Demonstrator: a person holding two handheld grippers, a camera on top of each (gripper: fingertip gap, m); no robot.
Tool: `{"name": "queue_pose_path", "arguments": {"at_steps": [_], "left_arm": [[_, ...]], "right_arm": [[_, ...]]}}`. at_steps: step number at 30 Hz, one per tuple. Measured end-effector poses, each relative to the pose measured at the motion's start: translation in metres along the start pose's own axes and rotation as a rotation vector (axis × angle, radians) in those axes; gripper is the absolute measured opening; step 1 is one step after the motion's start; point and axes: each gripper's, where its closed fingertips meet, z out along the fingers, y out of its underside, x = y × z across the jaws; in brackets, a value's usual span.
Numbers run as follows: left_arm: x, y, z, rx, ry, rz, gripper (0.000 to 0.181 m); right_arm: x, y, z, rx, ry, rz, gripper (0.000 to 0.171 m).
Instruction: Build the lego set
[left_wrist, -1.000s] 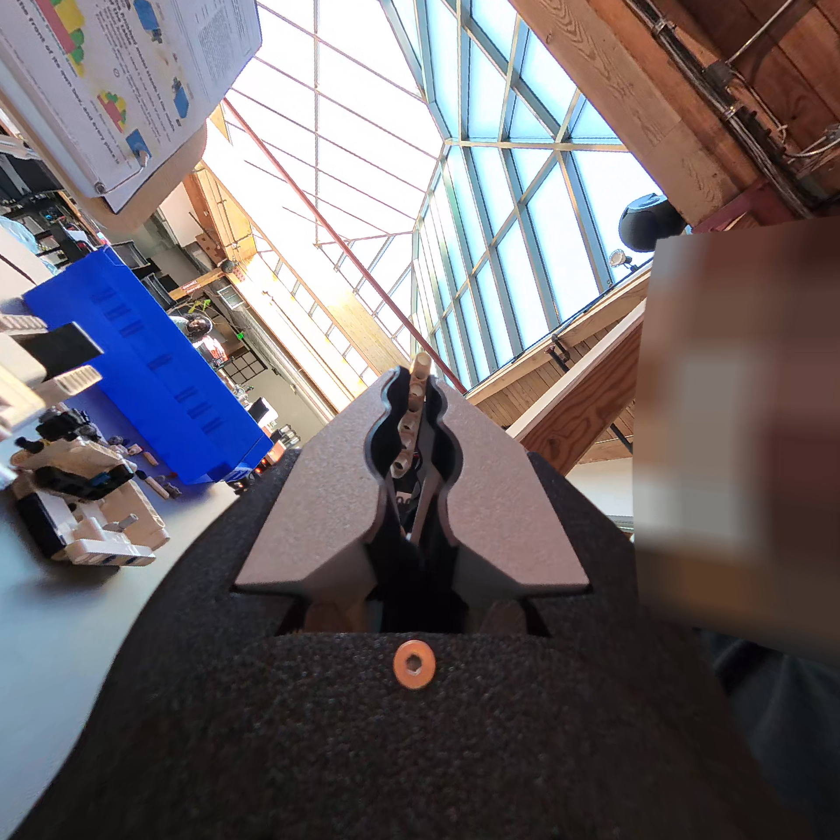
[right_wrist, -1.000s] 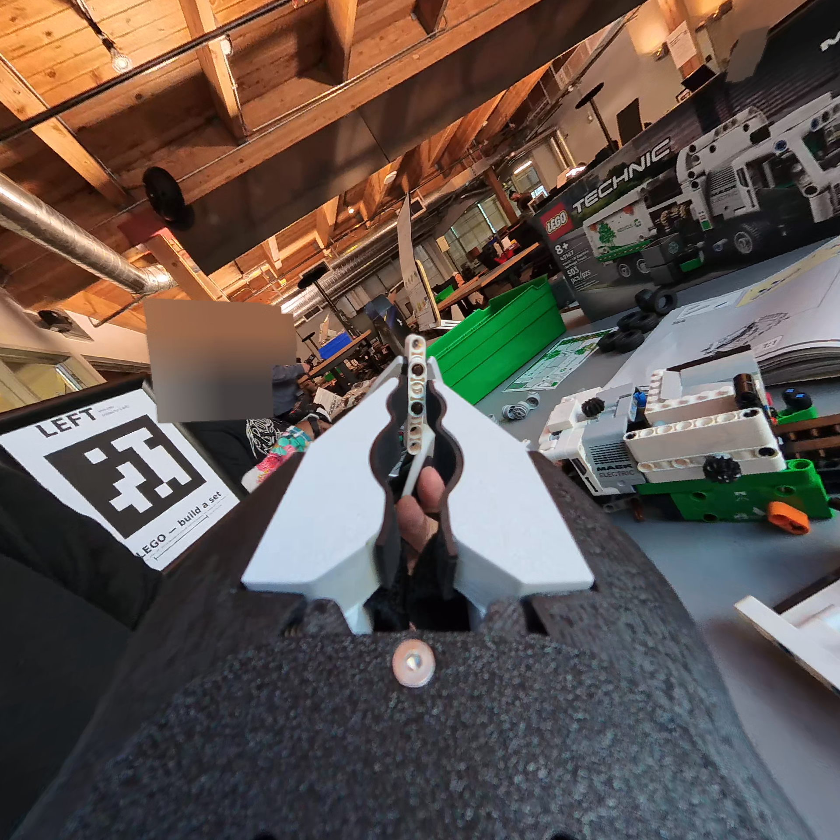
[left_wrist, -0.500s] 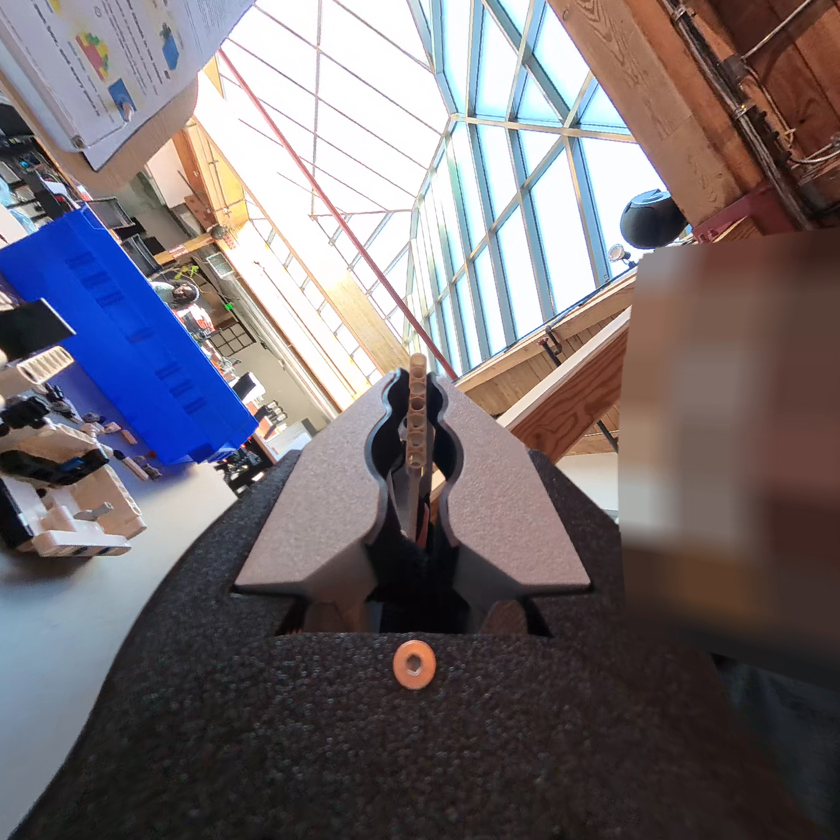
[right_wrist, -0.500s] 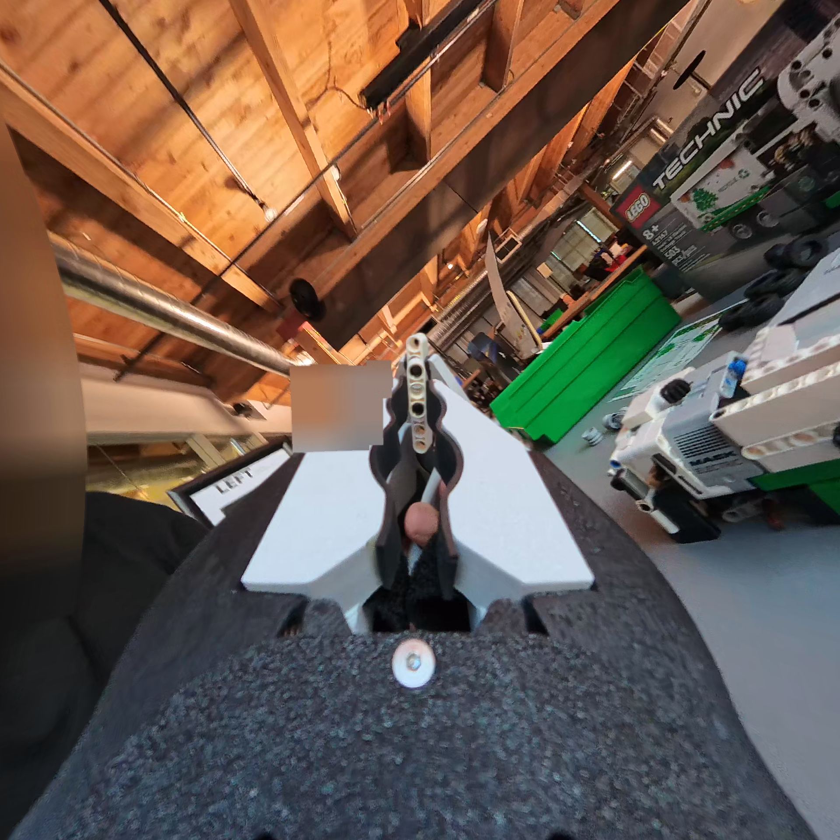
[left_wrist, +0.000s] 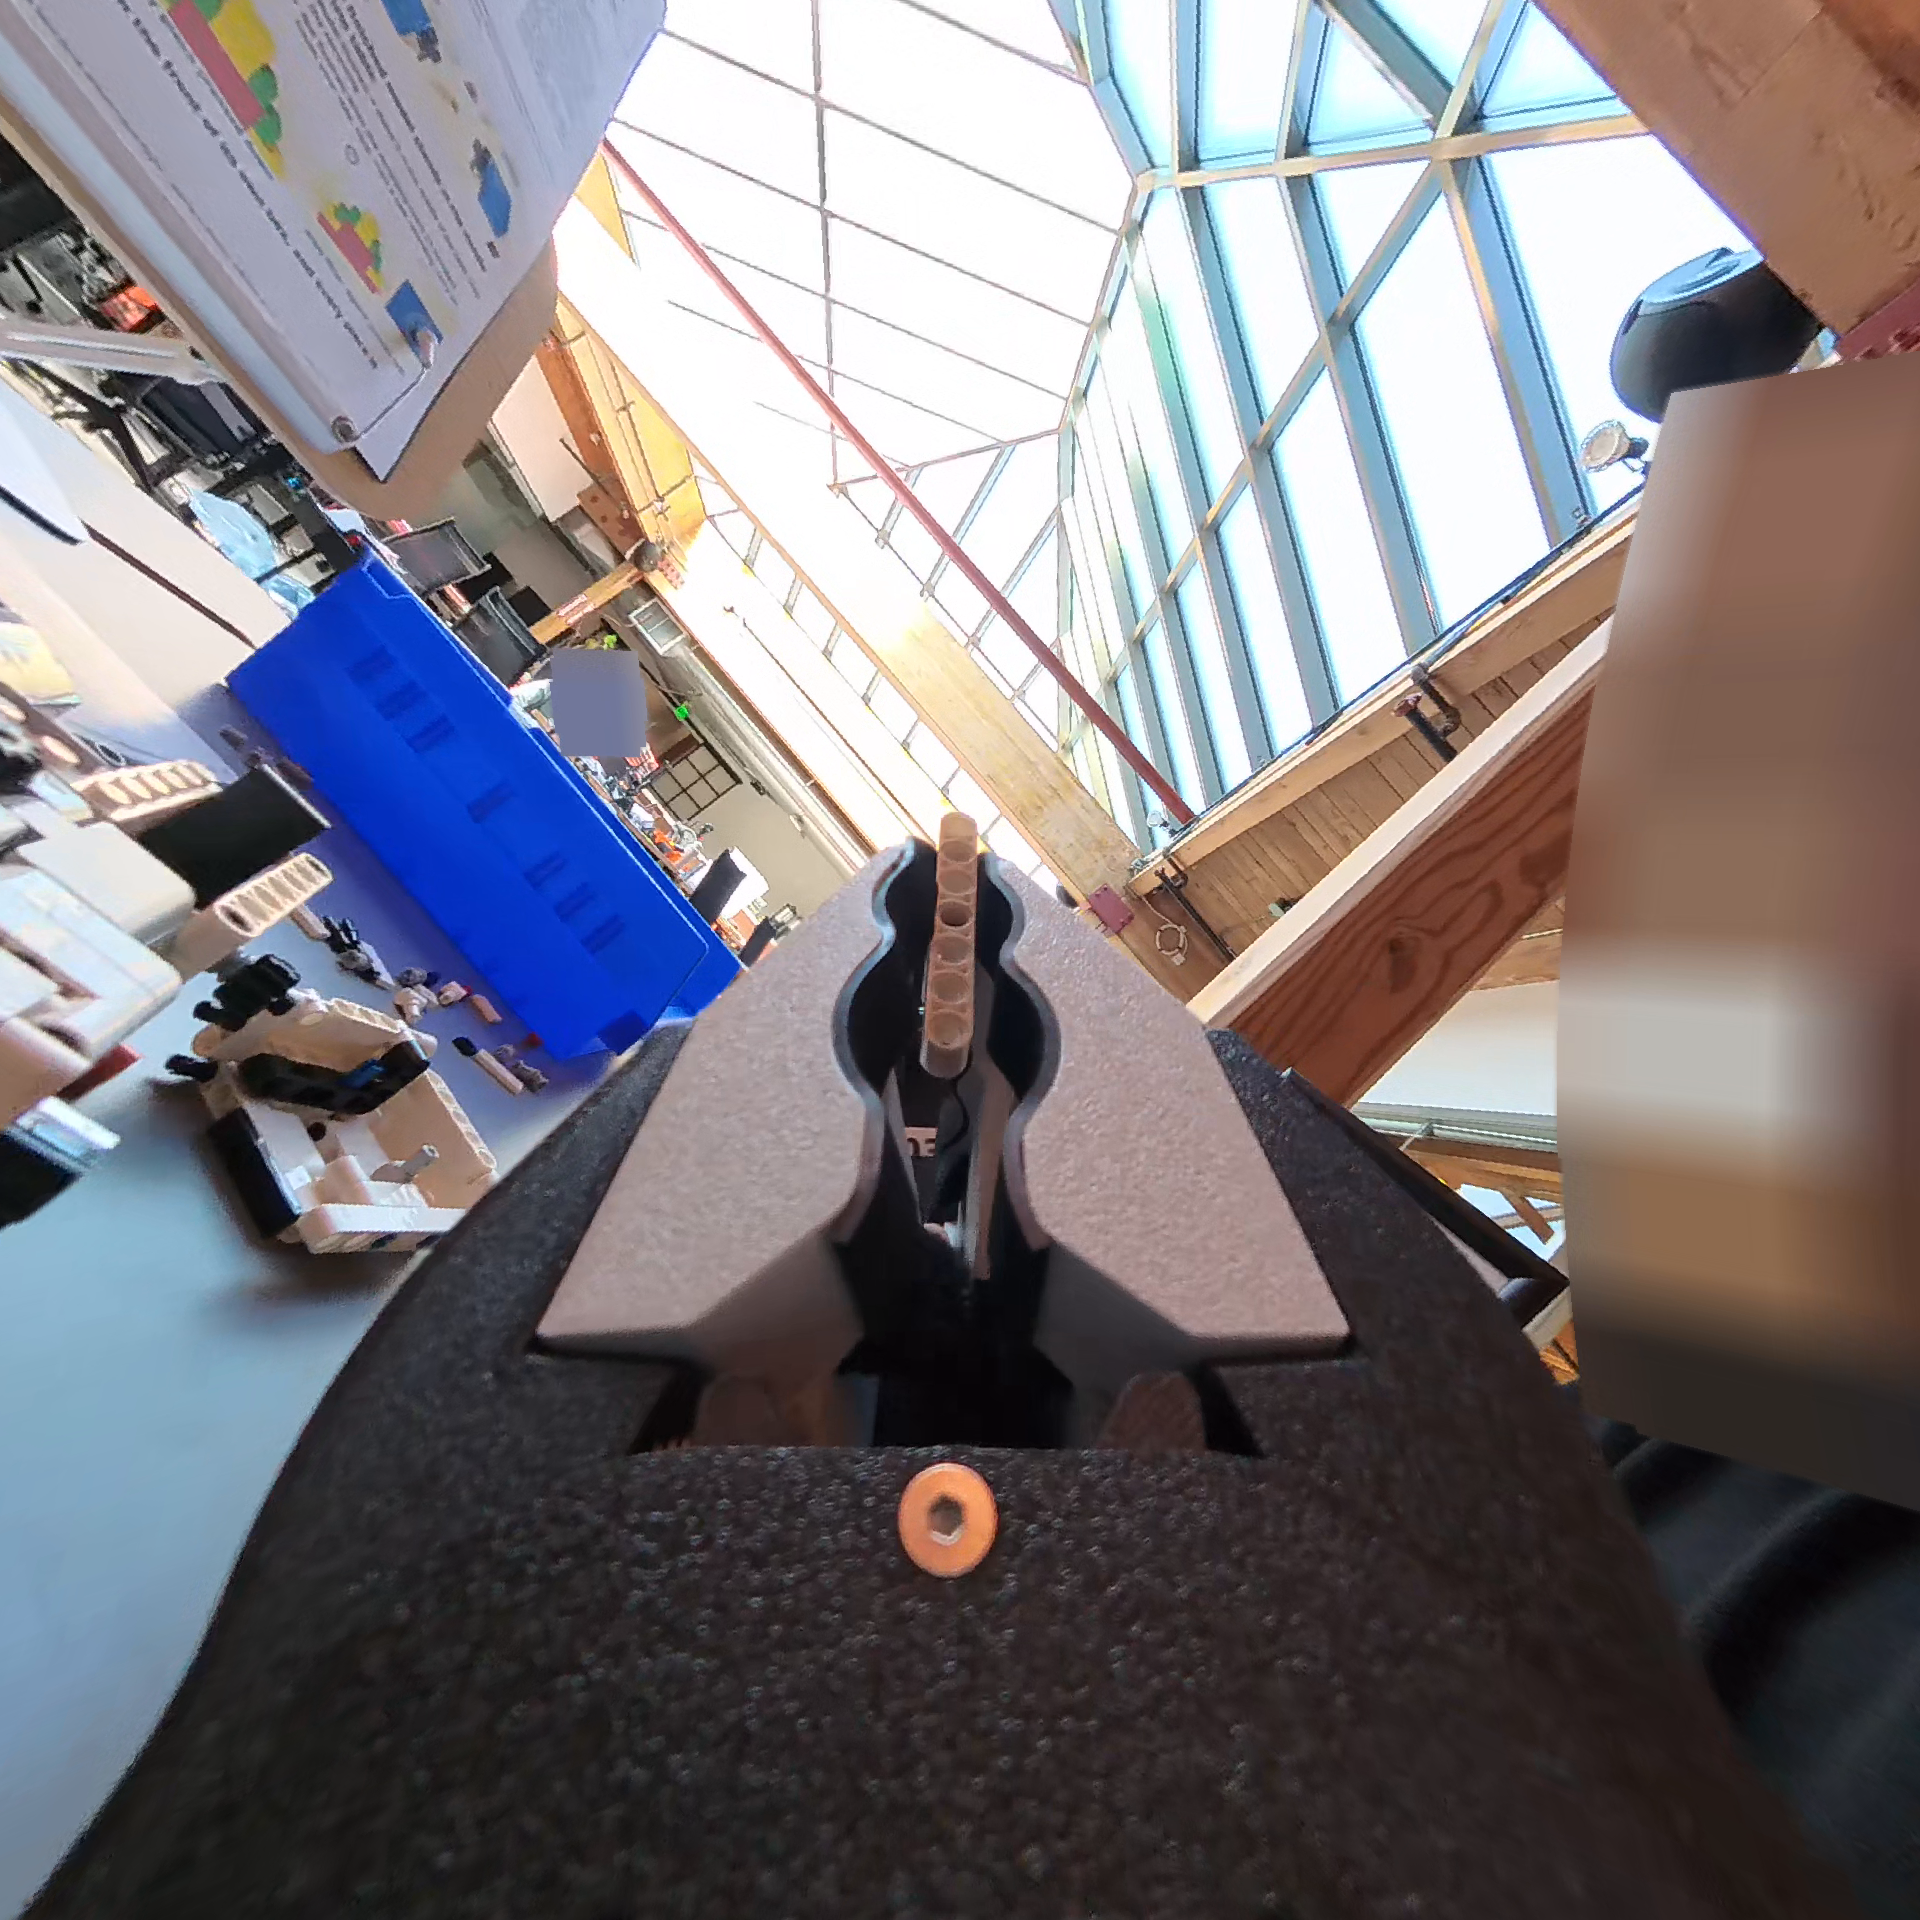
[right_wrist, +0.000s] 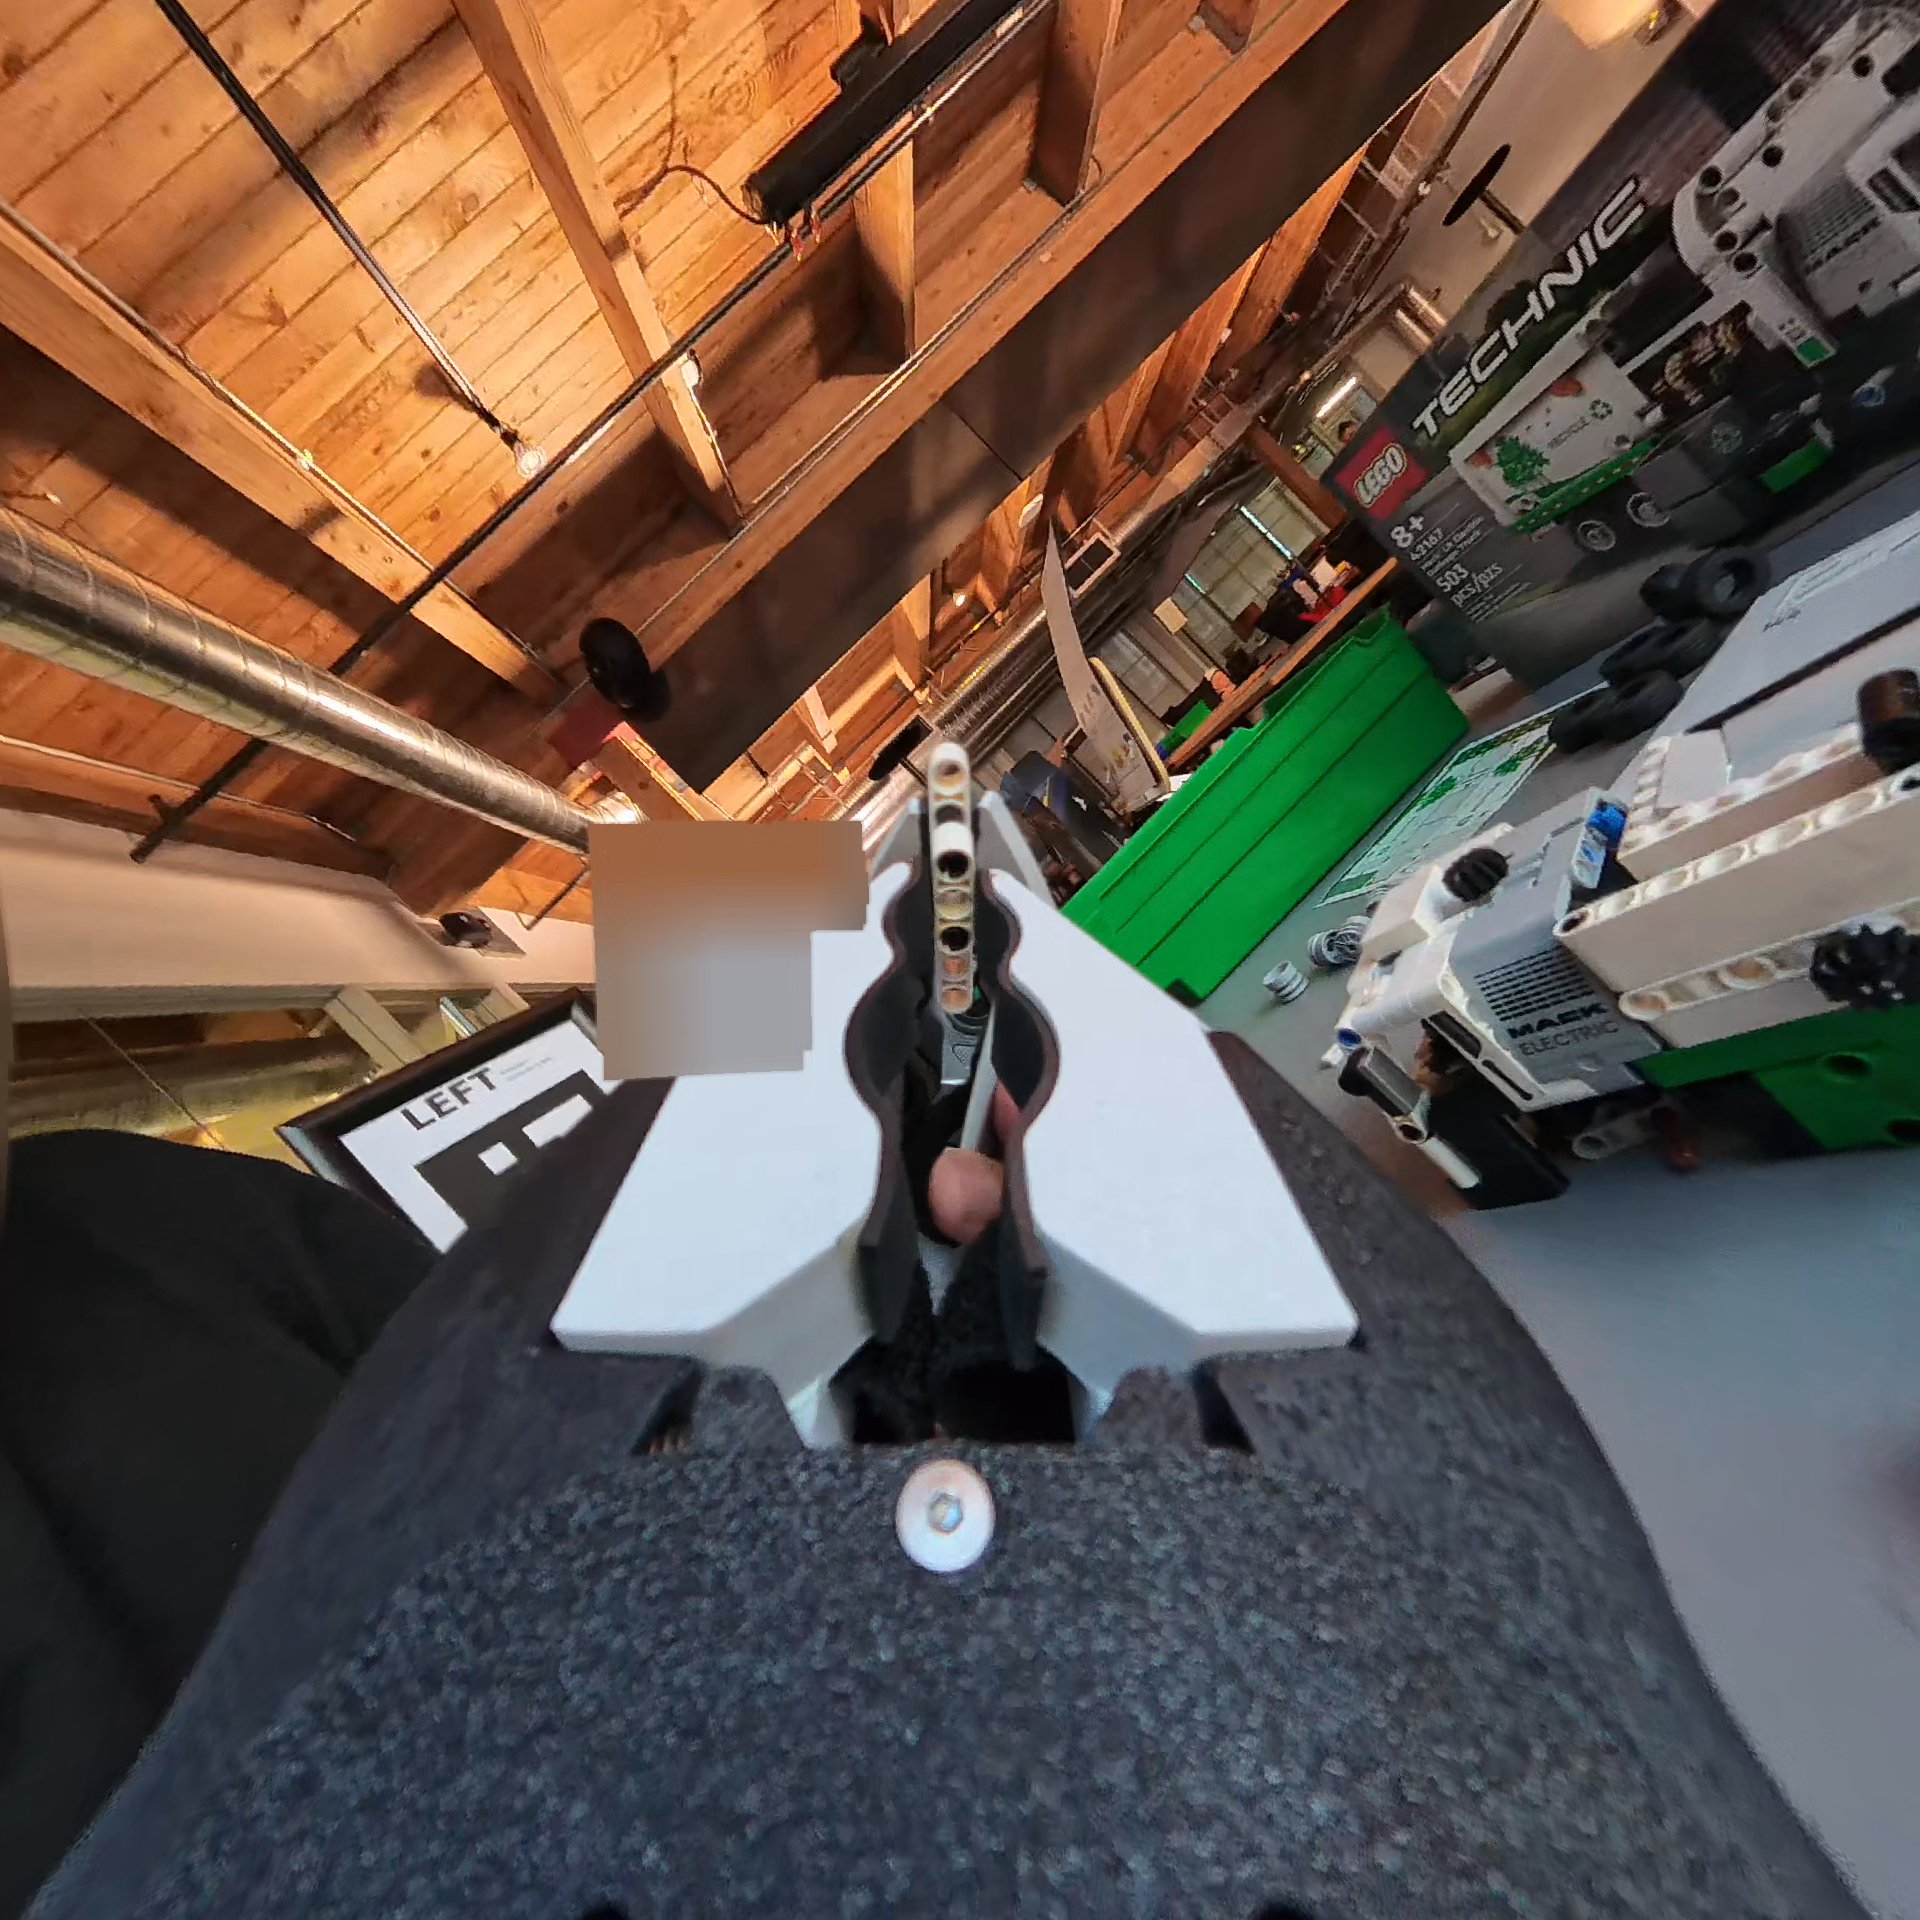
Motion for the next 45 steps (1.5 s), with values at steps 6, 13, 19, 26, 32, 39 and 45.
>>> {"name": "queue_pose_path", "arguments": {"at_steps": [6, 13, 19, 26, 32, 39, 45], "left_arm": [[-0.008, 0.003, 0.001, -0.134, -0.004, -0.001, 0.008], [-0.011, 0.009, 0.0, -0.315, -0.013, -0.04, 0.007], [-0.015, 0.017, -0.012, -0.513, -0.048, -0.042, 0.007], [-0.01, 0.037, -0.031, -0.778, -0.042, -0.016, 0.007], [-0.015, 0.048, -0.032, -0.856, -0.044, 0.038, 0.008], [-0.011, 0.04, -0.031, -0.869, -0.01, 0.326, 0.007], [-0.014, 0.029, -0.031, -0.821, -0.034, 0.608, 0.007]], "right_arm": [[0.008, 0.0, -0.003, -0.031, -0.001, 0.021, 0.006], [0.01, 0.004, -0.005, -0.186, -0.032, -0.015, 0.006], [0.014, 0.018, -0.008, -0.362, -0.013, -0.031, 0.006], [0.011, 0.042, -0.023, -0.65, -0.014, -0.115, 0.006], [0.013, 0.047, -0.034, -0.737, -0.012, -0.08, 0.006], [0.013, 0.043, -0.03, -0.663, -0.034, -0.132, 0.015], [0.02, 0.032, -0.031, -0.593, -0.012, -0.114, 0.039]]}}
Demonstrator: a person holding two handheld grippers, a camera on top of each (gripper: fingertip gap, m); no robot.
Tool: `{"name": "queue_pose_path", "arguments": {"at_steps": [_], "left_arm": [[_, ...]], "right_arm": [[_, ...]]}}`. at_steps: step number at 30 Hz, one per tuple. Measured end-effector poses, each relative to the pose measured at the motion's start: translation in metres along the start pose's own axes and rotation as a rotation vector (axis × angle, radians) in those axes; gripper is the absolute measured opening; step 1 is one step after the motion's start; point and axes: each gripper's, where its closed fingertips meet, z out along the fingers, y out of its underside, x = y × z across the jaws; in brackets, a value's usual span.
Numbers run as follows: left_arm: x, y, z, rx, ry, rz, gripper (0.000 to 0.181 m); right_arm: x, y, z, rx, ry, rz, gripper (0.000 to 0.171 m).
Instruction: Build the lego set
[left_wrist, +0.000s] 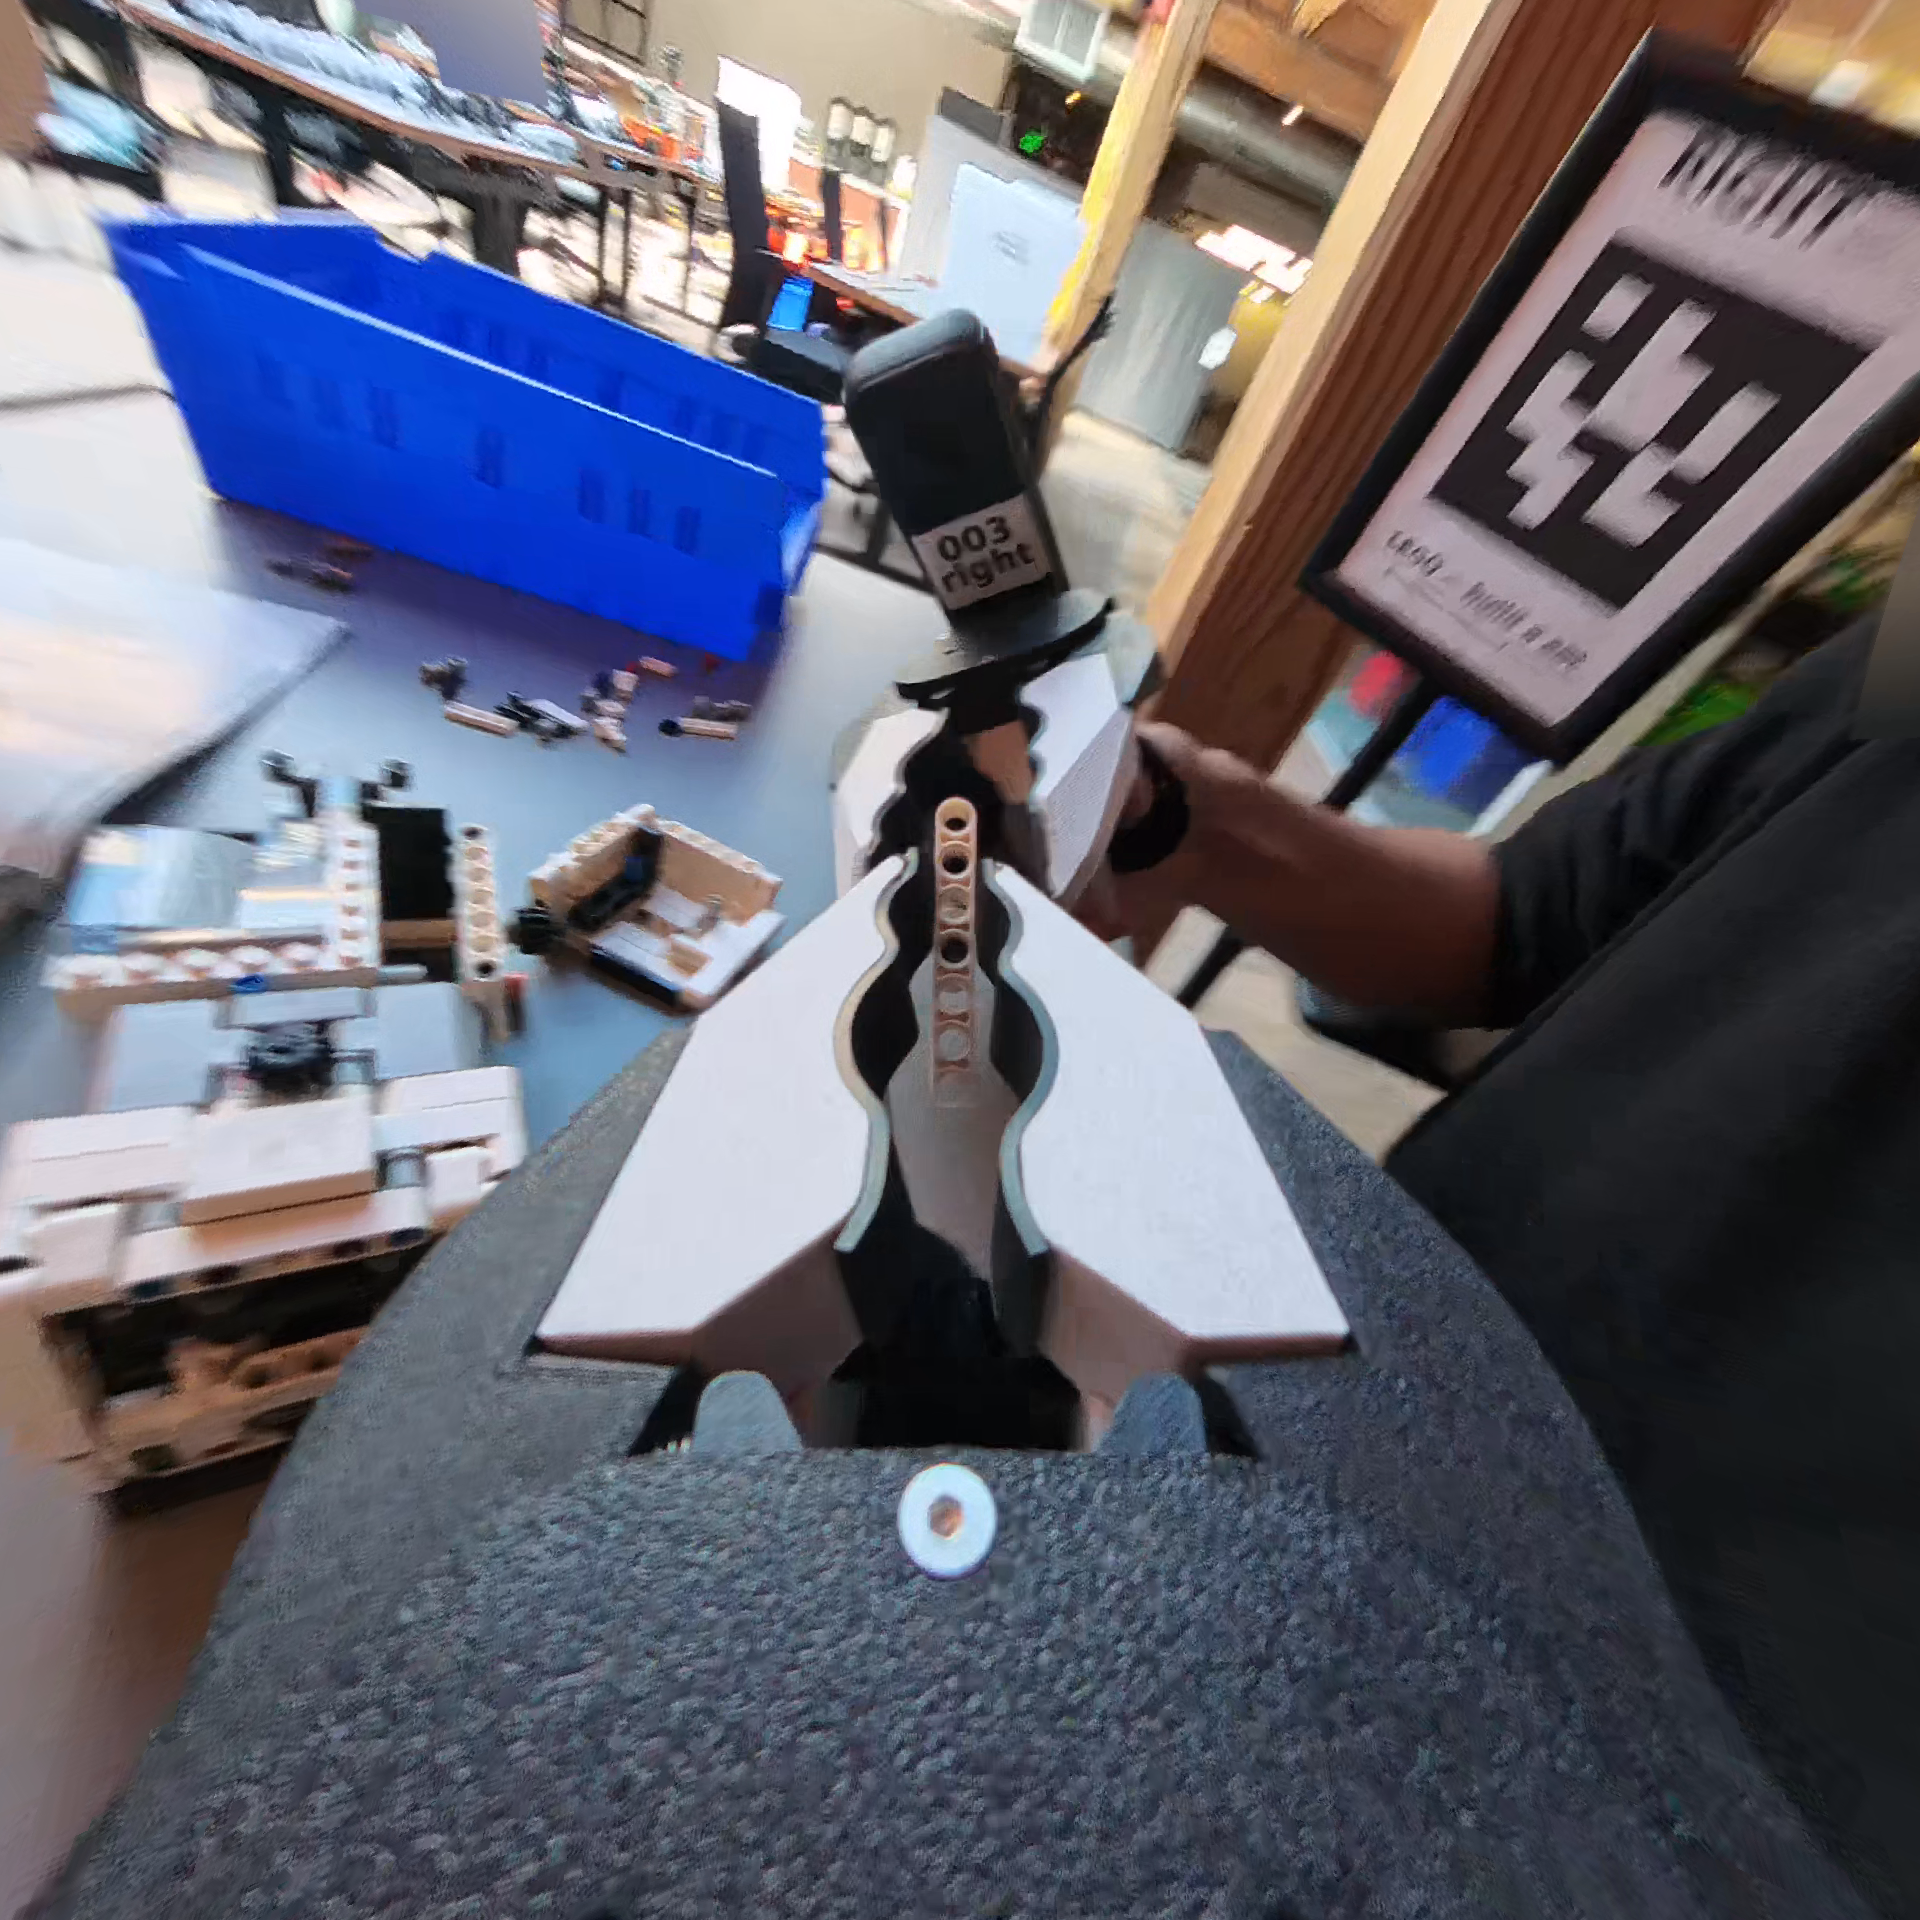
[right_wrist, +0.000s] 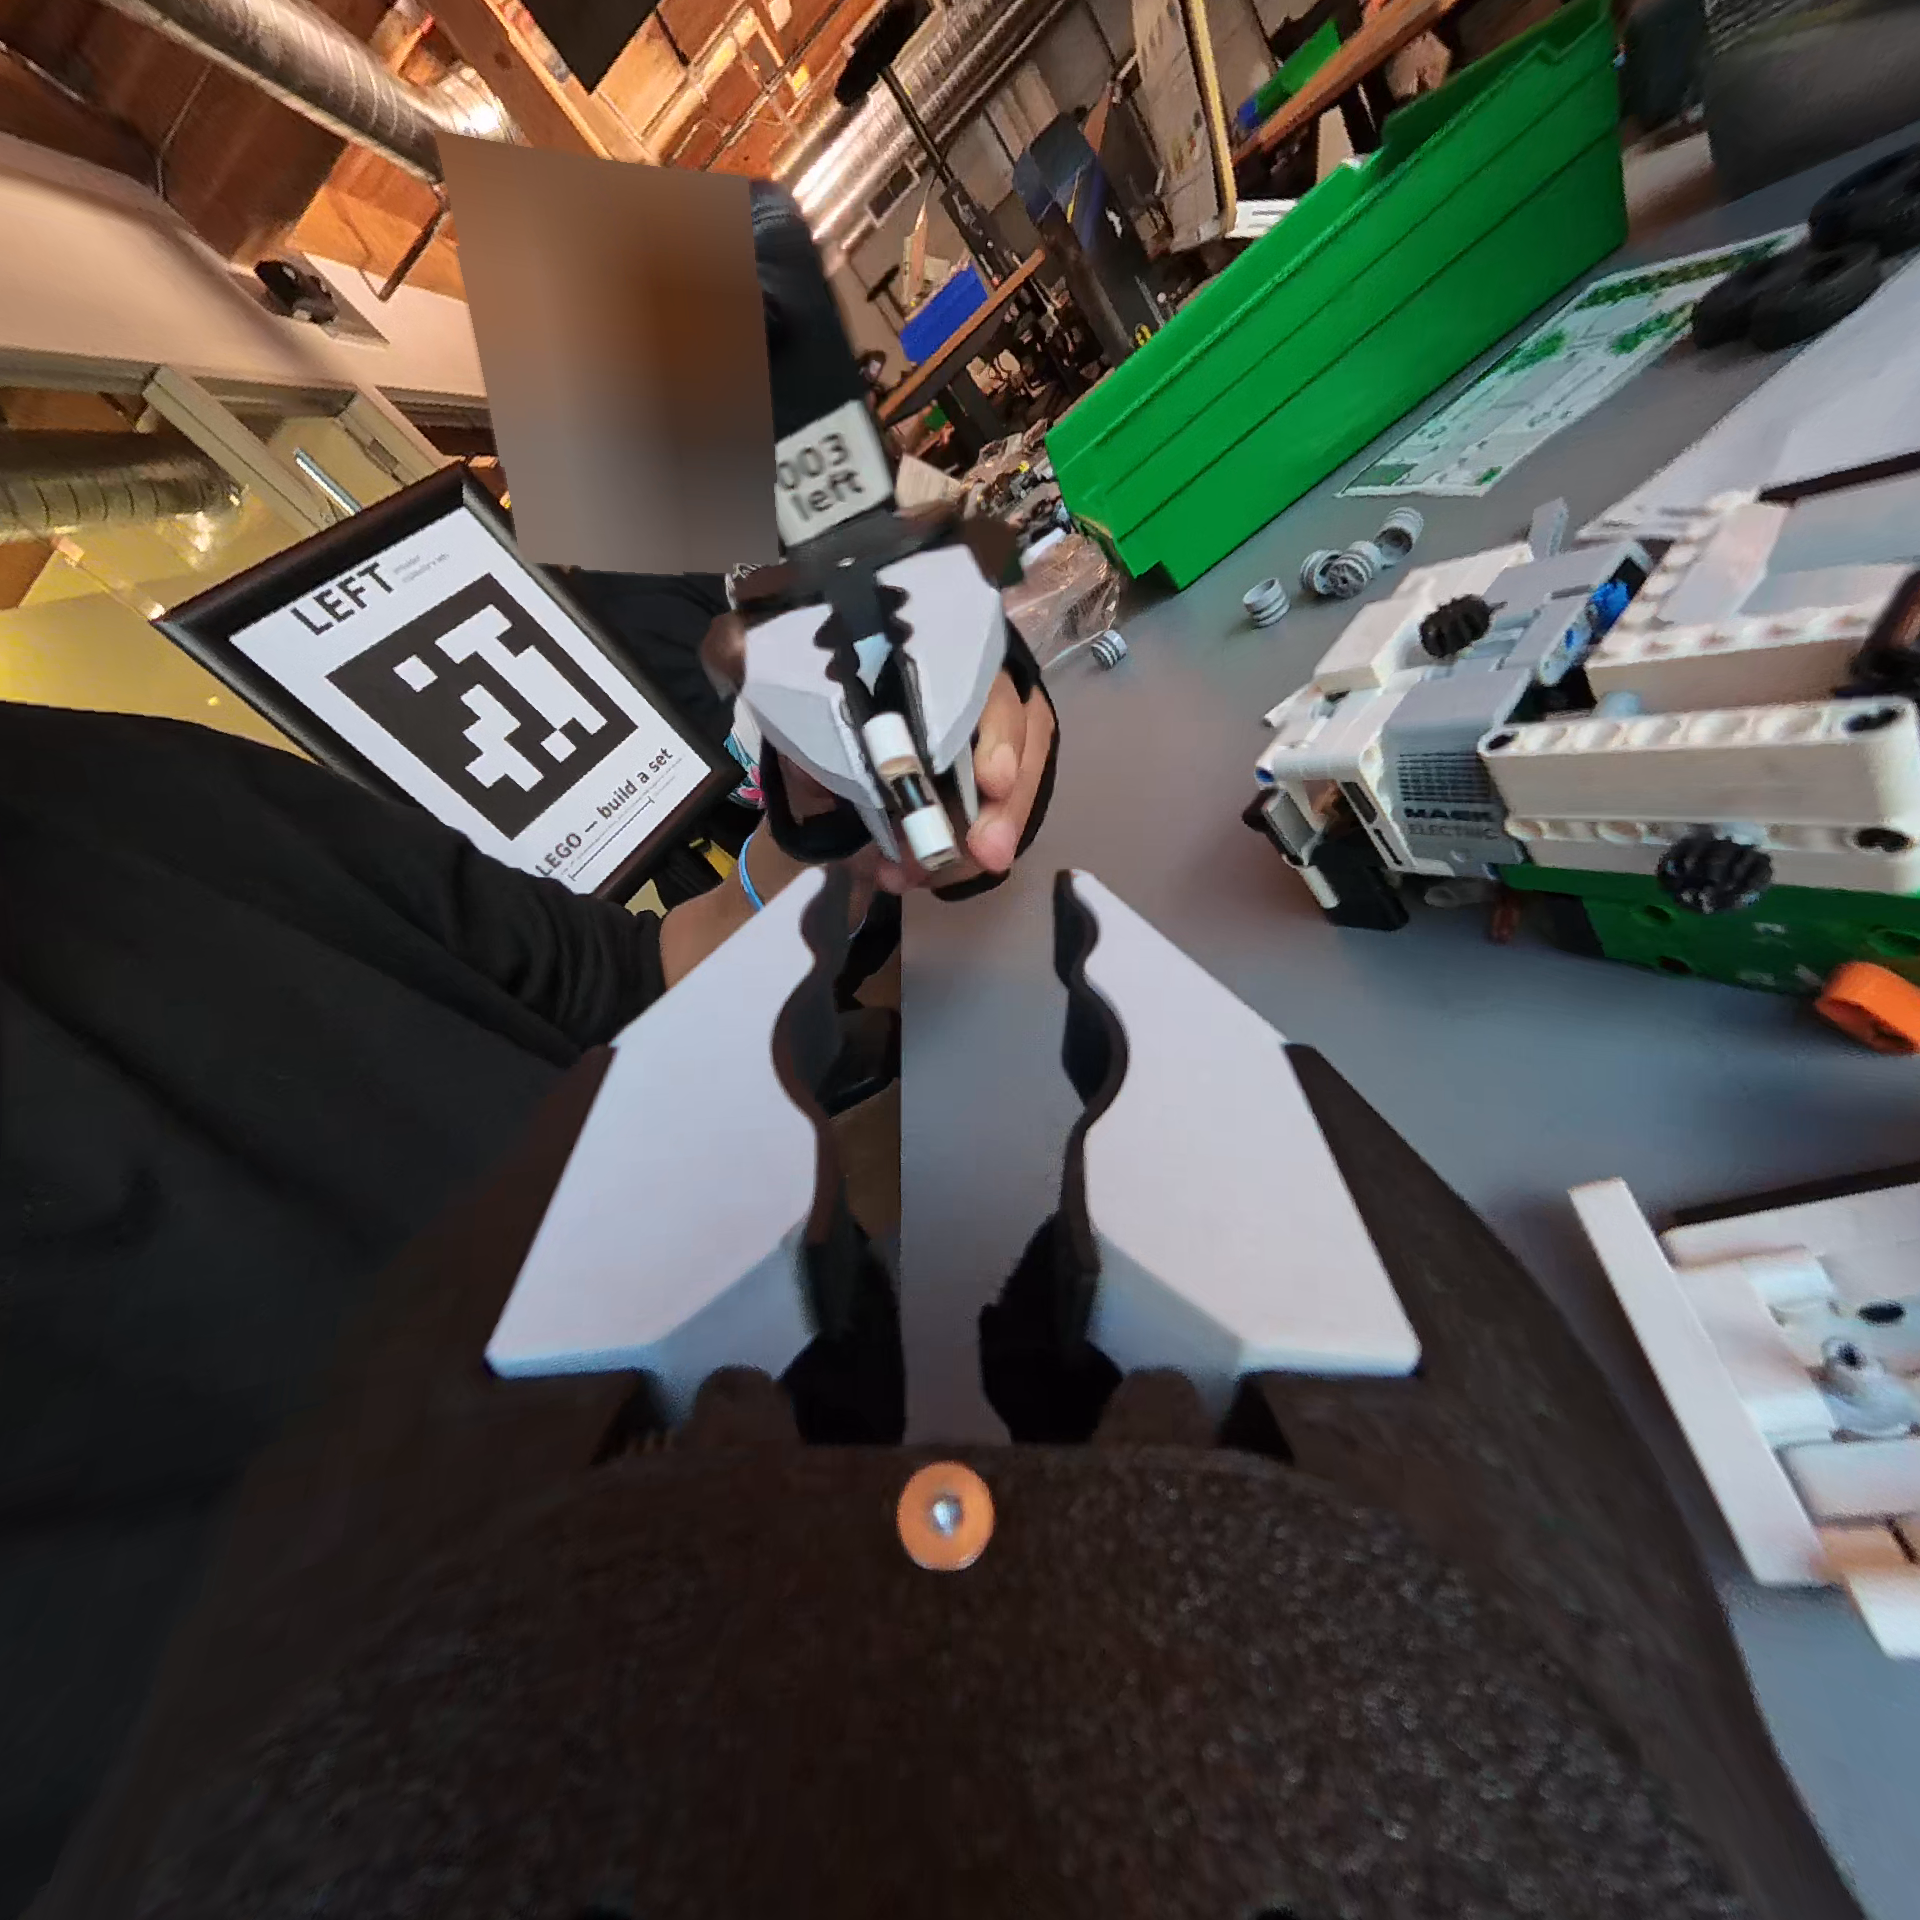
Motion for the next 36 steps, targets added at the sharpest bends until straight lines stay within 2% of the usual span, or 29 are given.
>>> {"name": "queue_pose_path", "arguments": {"at_steps": [5, 7, 10, 14, 25, 33, 36], "left_arm": [[-0.003, 0.015, 0.0, -0.094, -0.238, 0.555, 0.007], [-0.003, 0.022, 0.002, -0.152, -0.309, 0.732, 0.007], [0.001, 0.028, 0.008, -0.192, -0.354, 0.883, 0.007], [0.003, 0.031, 0.012, -0.215, -0.387, 0.921, 0.006], [0.001, 0.033, 0.013, -0.228, -0.463, 0.934, 0.006], [-0.002, 0.038, 0.013, -0.315, -0.56, 1.095, 0.007], [-0.001, 0.041, 0.011, -0.29, -0.532, 1.021, 0.01]], "right_arm": [[-0.006, 0.005, 0.002, 0.029, -0.116, 0.244, 0.062], [-0.009, 0.006, 0.003, 0.05, -0.169, 0.297, 0.055], [-0.003, 0.013, 0.007, 0.035, -0.128, 0.275, 0.048], [0.001, 0.017, 0.009, 0.028, -0.079, 0.197, 0.029], [0.005, 0.021, 0.009, 0.007, 0.018, 0.061, 0.025], [0.01, 0.025, 0.009, -0.06, 0.163, -0.128, 0.025], [0.011, 0.026, 0.004, -0.095, 0.181, -0.204, 0.022]]}}
